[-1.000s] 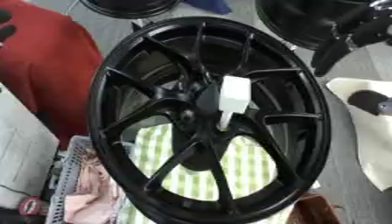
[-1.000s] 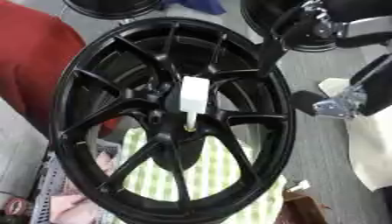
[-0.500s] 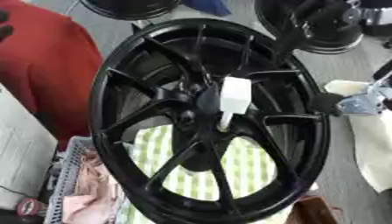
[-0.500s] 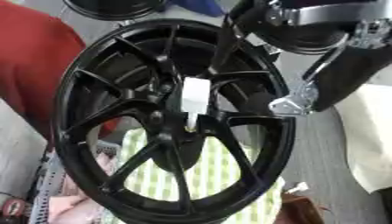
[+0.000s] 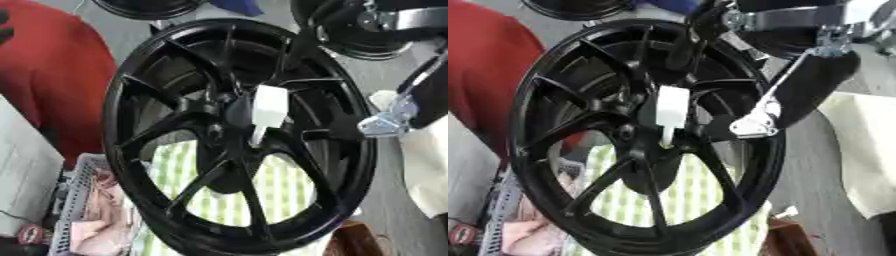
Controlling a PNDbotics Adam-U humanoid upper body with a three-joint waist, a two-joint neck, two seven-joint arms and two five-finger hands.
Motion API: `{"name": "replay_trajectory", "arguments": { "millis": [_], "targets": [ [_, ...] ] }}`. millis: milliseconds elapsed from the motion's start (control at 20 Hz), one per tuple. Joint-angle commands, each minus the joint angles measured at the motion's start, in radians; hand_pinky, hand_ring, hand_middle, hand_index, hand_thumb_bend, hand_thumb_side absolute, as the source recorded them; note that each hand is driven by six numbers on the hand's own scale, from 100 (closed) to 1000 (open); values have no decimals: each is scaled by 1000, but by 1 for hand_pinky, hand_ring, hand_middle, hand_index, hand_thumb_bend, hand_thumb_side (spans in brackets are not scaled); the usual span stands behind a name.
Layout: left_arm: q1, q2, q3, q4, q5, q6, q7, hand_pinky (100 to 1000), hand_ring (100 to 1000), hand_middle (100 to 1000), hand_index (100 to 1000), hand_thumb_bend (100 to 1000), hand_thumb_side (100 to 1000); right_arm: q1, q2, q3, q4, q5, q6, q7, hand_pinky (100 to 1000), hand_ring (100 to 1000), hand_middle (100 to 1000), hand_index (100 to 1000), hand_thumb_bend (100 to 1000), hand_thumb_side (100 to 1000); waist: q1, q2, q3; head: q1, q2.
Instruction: Pull the pin out of the wheel hub.
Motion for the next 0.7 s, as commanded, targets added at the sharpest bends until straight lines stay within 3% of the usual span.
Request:
{"name": "replay_trajectory", "arguments": {
  "millis": [50, 500, 700],
  "targets": [
    [-9, 18, 8, -10, 0, 1, 3, 850, 777, 592, 771, 155, 532, -25, 8, 5, -7, 17, 60, 24, 781, 789, 754, 859, 431, 416, 5, -22, 2, -3, 7],
    [-12, 13, 8, -8, 0, 3, 3, 850, 777, 592, 771, 156, 535, -29, 57, 14, 1, 45, 193, 46, 777, 783, 740, 862, 433, 427, -3, -15, 11, 2, 17],
    [-13, 11, 8, -8, -1, 3, 3, 850, 777, 592, 771, 156, 535, -29, 68, 22, 17, 59, 212, 50, 776, 778, 739, 859, 433, 425, -6, -13, 14, 0, 18]
  ]
}}
